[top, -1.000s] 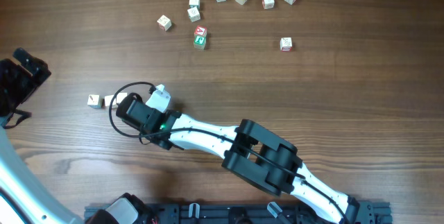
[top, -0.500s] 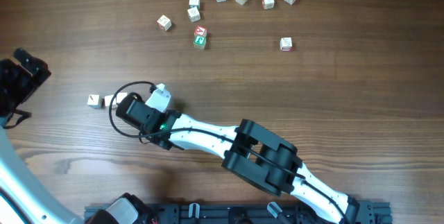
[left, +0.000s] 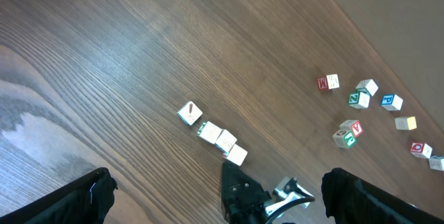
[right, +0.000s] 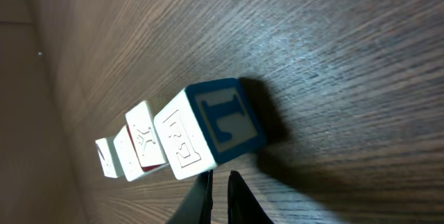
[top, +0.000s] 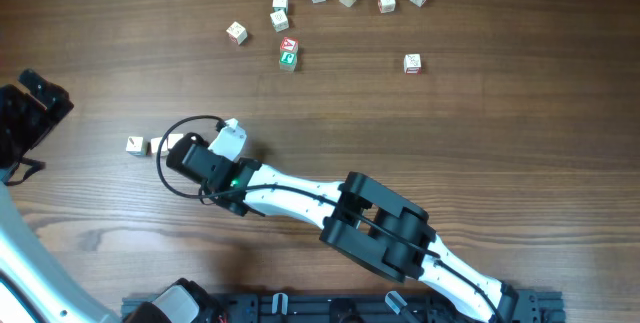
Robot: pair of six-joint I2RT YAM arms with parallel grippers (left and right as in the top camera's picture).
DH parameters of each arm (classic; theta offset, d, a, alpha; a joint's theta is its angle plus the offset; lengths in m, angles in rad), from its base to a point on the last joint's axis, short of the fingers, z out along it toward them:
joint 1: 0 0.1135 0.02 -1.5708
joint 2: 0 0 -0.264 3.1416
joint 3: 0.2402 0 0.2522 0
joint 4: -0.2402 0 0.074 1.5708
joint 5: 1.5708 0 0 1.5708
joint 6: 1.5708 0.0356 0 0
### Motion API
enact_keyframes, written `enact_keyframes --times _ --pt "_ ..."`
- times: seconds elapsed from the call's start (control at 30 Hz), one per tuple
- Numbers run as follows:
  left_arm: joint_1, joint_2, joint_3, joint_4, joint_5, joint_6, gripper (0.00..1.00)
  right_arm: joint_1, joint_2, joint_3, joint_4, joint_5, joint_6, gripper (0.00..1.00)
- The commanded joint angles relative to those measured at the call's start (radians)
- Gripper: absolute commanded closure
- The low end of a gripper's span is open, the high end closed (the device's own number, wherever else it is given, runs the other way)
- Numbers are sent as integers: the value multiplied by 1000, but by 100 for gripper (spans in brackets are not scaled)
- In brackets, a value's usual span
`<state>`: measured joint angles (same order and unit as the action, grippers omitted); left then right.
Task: Form a horizontal line
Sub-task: 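Push the E block against the row and release it, then move the right gripper to the cluster and grasp the red A block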
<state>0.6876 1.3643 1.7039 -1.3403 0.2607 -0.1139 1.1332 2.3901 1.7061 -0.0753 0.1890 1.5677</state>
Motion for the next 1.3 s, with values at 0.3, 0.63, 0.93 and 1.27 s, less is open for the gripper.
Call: enact_keyframes --times 0.3,0.63,0.93,1.27 --pt "4 0 18 0 16 -6 0 -9 28 0 53 33 -84 90" --pt "4 0 18 0 16 -6 0 -13 -20 1 39 -182 -263 95" --pt "4 0 18 0 16 -6 0 -87 -327 1 -336 -68 -549 95" --pt "4 0 18 0 16 -6 0 -391 -516 1 -259 50 -991 29"
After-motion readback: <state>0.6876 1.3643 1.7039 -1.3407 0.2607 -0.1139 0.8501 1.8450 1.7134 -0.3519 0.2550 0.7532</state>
